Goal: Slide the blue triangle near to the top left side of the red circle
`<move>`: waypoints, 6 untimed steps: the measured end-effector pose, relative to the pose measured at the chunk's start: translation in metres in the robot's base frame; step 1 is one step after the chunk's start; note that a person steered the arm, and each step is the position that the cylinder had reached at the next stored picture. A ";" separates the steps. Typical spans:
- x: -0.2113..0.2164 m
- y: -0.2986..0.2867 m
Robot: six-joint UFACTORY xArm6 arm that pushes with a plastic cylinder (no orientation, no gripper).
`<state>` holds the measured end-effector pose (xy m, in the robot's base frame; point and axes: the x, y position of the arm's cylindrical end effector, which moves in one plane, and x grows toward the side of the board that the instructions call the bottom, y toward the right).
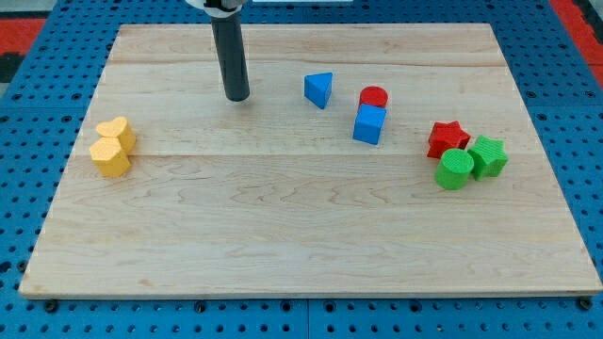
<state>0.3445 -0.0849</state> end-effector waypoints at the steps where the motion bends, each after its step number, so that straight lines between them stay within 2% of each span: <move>1: 0.000 0.021; 6: -0.035 0.108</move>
<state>0.3093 0.0232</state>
